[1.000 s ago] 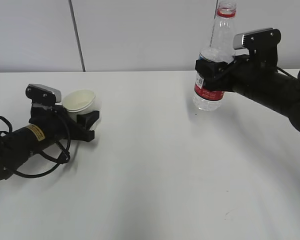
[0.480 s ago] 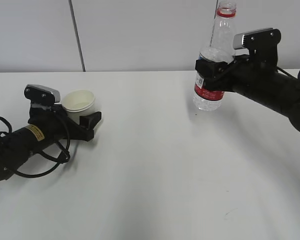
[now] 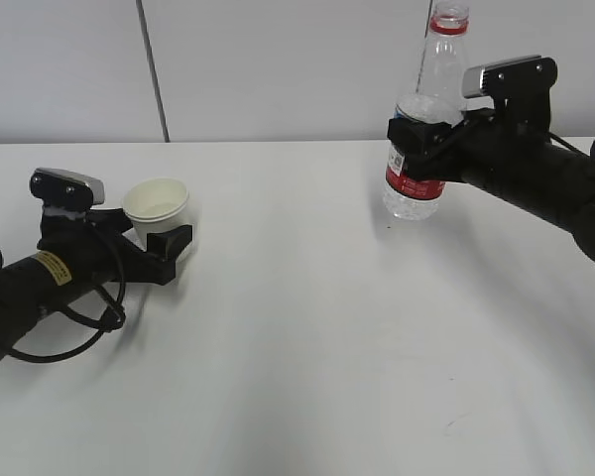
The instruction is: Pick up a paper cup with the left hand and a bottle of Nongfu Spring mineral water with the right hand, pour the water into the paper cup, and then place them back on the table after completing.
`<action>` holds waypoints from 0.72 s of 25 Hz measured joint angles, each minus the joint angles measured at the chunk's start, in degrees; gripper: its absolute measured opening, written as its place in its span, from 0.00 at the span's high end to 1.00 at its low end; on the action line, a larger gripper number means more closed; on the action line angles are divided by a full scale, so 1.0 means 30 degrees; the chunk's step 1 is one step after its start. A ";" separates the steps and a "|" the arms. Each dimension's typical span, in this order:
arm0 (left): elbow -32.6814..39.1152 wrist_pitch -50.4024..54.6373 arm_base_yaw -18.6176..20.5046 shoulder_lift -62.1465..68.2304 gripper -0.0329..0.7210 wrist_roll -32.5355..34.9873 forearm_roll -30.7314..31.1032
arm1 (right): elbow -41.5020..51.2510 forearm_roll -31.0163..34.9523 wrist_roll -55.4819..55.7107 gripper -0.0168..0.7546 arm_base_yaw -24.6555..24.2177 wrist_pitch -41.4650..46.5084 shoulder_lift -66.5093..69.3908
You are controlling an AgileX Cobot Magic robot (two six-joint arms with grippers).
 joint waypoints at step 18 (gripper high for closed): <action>0.4248 -0.0372 0.0020 -0.3176 0.20 0.1227 -0.1300 | -0.0065 0.2094 -0.0150 0.48 0.0000 -0.0960 0.2362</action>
